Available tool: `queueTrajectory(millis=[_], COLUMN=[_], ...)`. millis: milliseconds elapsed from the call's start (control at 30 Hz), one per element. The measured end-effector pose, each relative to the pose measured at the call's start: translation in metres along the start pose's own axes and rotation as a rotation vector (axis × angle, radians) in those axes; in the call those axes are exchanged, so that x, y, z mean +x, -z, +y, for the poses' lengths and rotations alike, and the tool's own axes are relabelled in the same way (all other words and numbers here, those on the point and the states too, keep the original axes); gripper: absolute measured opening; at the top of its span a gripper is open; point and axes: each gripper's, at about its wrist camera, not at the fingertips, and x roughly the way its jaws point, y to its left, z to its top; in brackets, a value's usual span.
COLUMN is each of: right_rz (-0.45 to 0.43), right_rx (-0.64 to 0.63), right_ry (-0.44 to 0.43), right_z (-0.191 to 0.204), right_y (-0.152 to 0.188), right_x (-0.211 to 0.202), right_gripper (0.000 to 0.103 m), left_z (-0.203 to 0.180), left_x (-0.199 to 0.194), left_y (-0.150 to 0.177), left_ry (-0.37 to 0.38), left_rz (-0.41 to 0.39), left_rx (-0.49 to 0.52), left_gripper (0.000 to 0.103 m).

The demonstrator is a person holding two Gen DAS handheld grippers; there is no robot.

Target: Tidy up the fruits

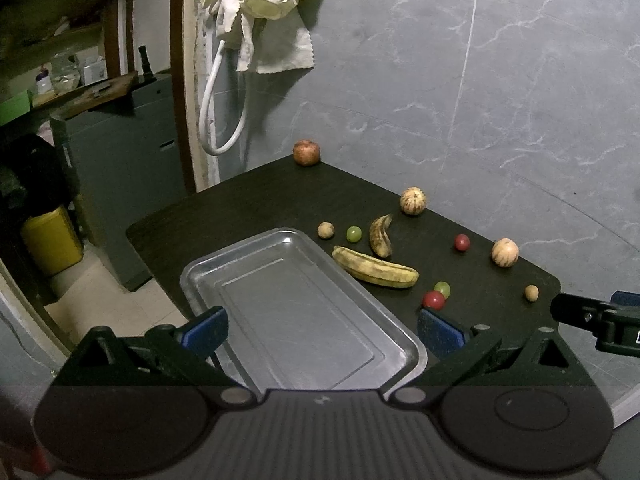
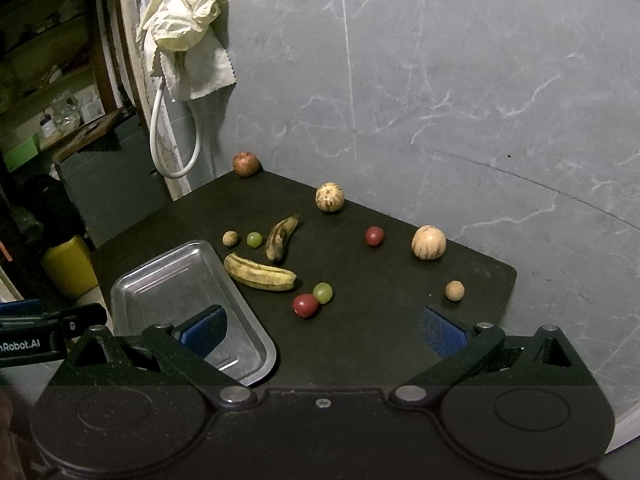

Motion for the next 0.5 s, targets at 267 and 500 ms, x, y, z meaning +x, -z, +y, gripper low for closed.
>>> queueTrajectory(millis=[267,500], right_rz=[-0.03,-0.052], right_rx=[0.032,0.094], right_ry=[0.008,0.051], right_z=[0.014,0.027], right_y=[0.0,0.013], right_x=[-0.01,-0.028], right_gripper=[0.103,0.103], left_z=[0.019,0.046], left_x=[0.001,0.007], left_y=[-0.01,-0.011], left_ry=[0.07,0.198], left_rz=[0.006,0.031], left_rx=[0.004,-0.005], left_gripper=[0.103,0.103])
